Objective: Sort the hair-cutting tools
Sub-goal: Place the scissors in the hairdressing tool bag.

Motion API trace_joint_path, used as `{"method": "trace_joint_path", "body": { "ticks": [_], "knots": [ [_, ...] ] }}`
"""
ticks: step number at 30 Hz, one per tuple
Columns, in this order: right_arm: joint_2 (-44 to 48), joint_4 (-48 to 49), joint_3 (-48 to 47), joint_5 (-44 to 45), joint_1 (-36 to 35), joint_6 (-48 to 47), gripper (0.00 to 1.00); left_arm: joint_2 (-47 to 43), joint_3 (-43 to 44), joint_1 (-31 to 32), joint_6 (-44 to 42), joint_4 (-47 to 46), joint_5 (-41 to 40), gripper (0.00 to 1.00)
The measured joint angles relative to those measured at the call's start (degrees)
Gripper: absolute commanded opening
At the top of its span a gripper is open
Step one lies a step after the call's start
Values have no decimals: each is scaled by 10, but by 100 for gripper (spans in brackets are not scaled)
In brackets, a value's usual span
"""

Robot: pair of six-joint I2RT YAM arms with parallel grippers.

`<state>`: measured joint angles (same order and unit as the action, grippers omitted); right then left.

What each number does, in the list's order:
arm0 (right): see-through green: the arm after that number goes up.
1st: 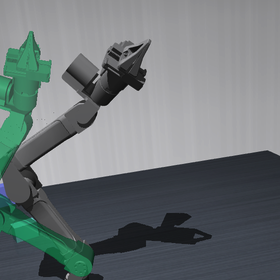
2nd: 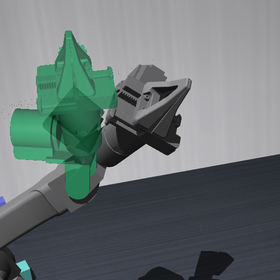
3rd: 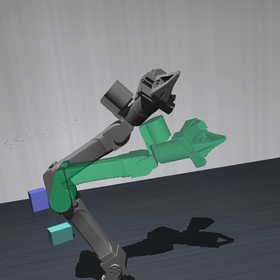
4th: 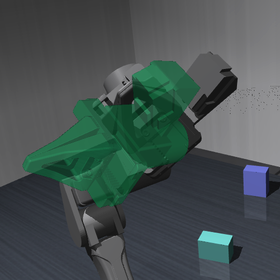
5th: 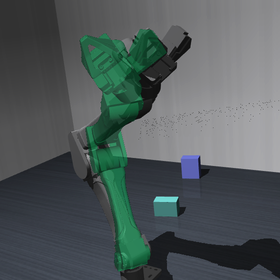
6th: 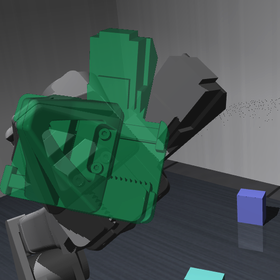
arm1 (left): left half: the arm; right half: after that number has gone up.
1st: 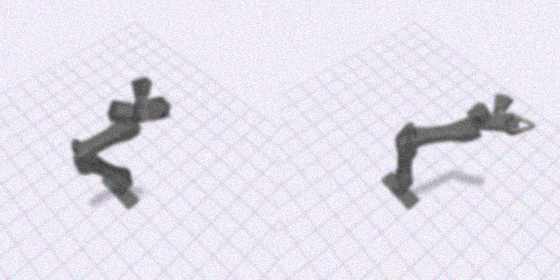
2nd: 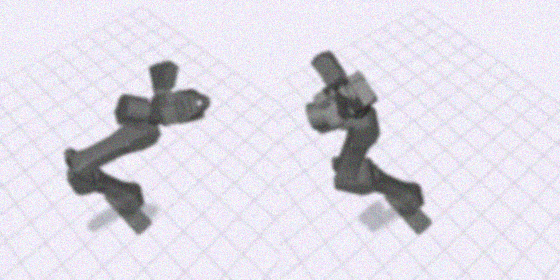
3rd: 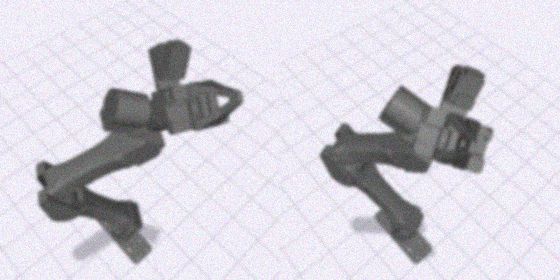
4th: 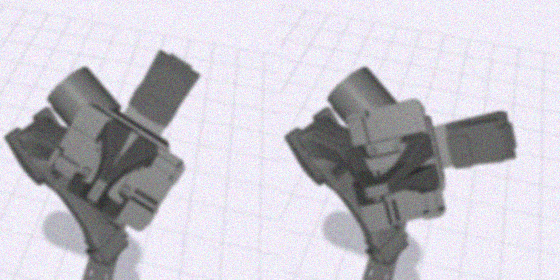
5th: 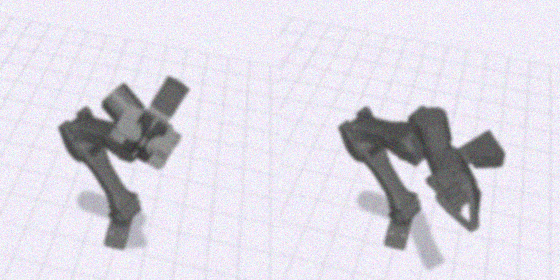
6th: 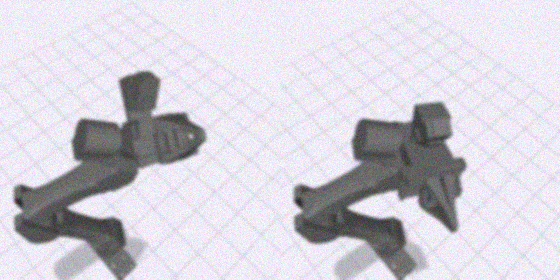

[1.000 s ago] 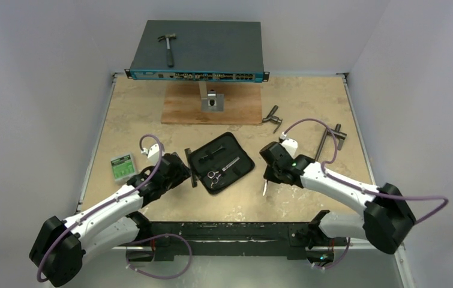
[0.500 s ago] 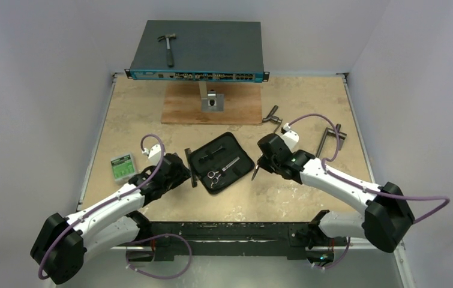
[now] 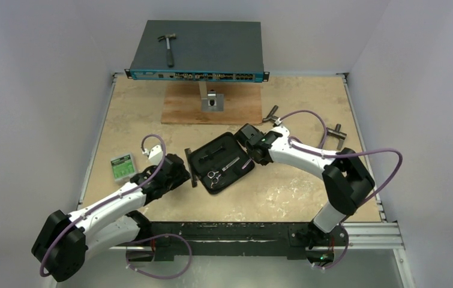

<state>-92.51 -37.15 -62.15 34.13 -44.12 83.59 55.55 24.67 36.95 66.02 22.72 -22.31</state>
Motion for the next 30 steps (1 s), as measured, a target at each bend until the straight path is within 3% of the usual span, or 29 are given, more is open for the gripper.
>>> {"method": "trace_joint_path", "body": {
  "ticks": [14, 23, 30],
  "knots": [
    [-73, -66, -42, 130, -33, 78, 0, 26, 3, 0, 0, 4, -1, 60],
    [-141, -118, -109, 167, -66, 135, 0, 31, 3, 0, 0, 5, 0, 60],
    [-145, -129, -110, 174, -69, 149, 0, 36, 4, 0, 0, 5, 0, 60]
  ]
}}
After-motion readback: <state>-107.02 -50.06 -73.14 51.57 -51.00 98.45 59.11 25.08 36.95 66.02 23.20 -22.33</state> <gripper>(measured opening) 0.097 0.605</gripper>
